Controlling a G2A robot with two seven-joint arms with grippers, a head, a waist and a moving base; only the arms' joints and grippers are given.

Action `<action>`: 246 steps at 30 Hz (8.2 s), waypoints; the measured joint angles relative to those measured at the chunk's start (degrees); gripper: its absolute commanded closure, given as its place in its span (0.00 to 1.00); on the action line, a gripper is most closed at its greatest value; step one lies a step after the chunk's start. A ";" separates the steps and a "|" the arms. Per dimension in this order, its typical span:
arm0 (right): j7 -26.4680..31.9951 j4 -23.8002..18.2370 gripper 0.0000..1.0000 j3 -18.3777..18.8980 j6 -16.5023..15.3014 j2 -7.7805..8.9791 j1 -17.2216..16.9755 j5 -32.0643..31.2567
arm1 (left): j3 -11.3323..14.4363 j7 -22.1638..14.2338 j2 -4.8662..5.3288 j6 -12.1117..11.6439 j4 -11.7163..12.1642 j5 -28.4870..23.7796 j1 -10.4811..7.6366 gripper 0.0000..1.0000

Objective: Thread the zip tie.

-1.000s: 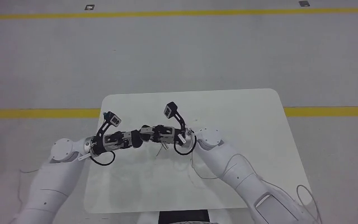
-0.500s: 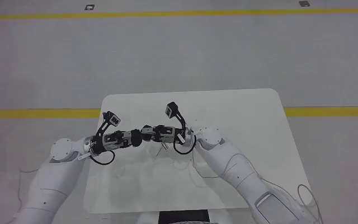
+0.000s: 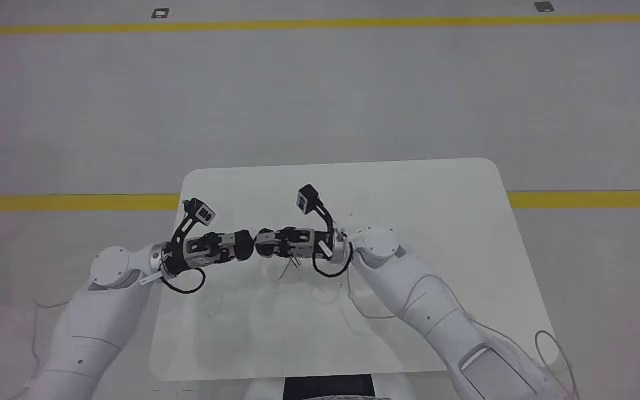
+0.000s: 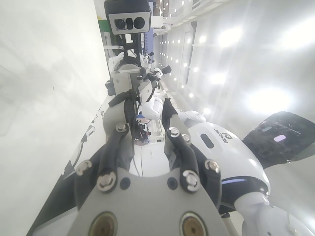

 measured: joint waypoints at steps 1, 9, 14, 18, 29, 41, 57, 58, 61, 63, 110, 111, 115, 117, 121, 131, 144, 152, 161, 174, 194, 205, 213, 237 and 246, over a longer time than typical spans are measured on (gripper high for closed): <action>0.00 0.00 1.00 -0.08 0.11 -0.01 0.00 -0.05 | 0.00 0.10 0.02 0.01 -0.03 0.09 0.01 0.77; 0.42 0.19 1.00 -0.37 0.14 -0.03 0.10 0.03 | 0.09 0.77 0.16 0.01 -0.31 0.79 0.13 0.82; 0.64 0.31 1.00 -0.47 0.10 -0.02 0.13 0.19 | 0.35 1.70 0.22 -0.10 -0.37 1.78 0.07 0.84; 0.62 0.56 1.00 -0.67 0.03 -0.10 0.20 0.37 | 0.44 1.90 0.28 -0.07 -0.35 1.95 0.05 0.85; 0.24 0.93 1.00 -0.82 -0.27 -0.18 0.32 0.62 | 0.63 2.48 0.44 -0.08 -0.42 2.25 0.11 0.95; 0.51 1.15 0.69 -0.91 -0.43 -0.23 0.41 1.16 | 0.95 2.61 0.59 -0.02 -0.43 2.30 0.02 1.00; 1.77 1.51 0.00 2.78 -1.81 0.92 -1.47 4.22 | 0.07 1.88 0.86 -1.62 -0.33 0.94 0.33 1.00; 2.10 1.38 0.00 3.11 -1.71 1.02 -1.73 4.68 | -0.02 1.43 0.83 -1.64 -0.67 0.57 0.37 1.00; 2.86 1.08 0.00 3.79 -1.56 1.10 -2.34 7.21 | -0.03 0.21 0.77 -1.62 -1.58 -0.50 0.61 1.00; 2.86 1.08 0.00 3.78 -1.56 1.09 -2.33 7.01 | -0.03 0.36 0.77 -1.62 -1.52 -0.41 0.61 1.00; 2.82 1.10 0.00 3.75 -1.57 1.09 -2.31 6.89 | -12.95 -2.44 -9.78 -1.62 -4.38 13.53 -0.94 1.00; 2.82 1.10 0.00 3.75 -1.57 1.09 -2.31 6.89 | -12.95 -2.44 -9.78 -1.62 -4.38 13.53 -0.94 1.00; 2.82 1.10 0.00 3.75 -1.57 1.09 -2.31 6.89 | -13.46 1.94 -9.75 -1.62 -4.68 17.44 -0.59 1.00; 2.82 1.10 0.00 3.75 -1.57 1.09 -2.31 6.89 | -14.31 2.67 -9.74 -1.62 -4.17 16.52 -0.49 1.00; 2.82 1.10 0.00 3.75 -1.57 1.09 -2.31 6.89 | -17.39 1.10 -9.64 -1.62 -3.12 14.47 -0.07 1.00; 2.82 1.10 0.00 3.75 -1.57 1.09 -2.31 6.89 | -22.40 -0.74 -10.71 -1.62 -0.16 13.72 0.51 1.00; -9.05 -12.71 0.00 1.62 18.57 3.83 -1.36 -22.98 | -22.39 -0.71 -10.71 -1.62 -0.15 13.79 0.48 1.00; -8.61 -22.98 0.00 -4.27 33.76 4.74 0.05 -43.68 | -22.39 -0.71 -10.71 -1.62 -0.15 13.78 0.48 1.00; -6.01 -23.07 0.00 -7.98 33.93 4.39 1.27 -48.50 | -22.39 -0.71 -10.71 -1.62 -0.15 13.78 0.48 1.00; -1.73 -20.63 0.00 -13.63 34.45 2.75 5.68 -57.89 | -22.39 -0.71 -10.71 -1.62 -0.15 13.78 0.48 1.00; 4.81 -13.40 0.00 -19.00 34.44 -3.00 11.68 -62.78 | -22.39 -0.71 -10.71 -1.62 -0.15 13.78 0.48 1.00; 5.32 -10.19 0.00 -21.19 33.23 -4.60 12.92 -64.33 | -22.39 -0.71 -10.71 -1.62 -0.15 13.78 0.48 1.00; 3.40 -4.54 0.60 -23.08 34.44 -7.56 14.79 -64.32 | -22.39 -0.71 -10.71 -1.62 -0.15 13.78 0.48 1.00; 2.18 3.99 0.66 -20.79 34.44 -12.35 13.75 -74.63 | -22.39 -0.71 -10.71 -1.62 -0.15 13.78 0.48 1.00; 2.49 4.22 0.65 -17.43 34.44 -13.83 11.56 -81.69 | -22.39 -0.71 -10.71 -1.62 -0.15 13.78 0.48 1.00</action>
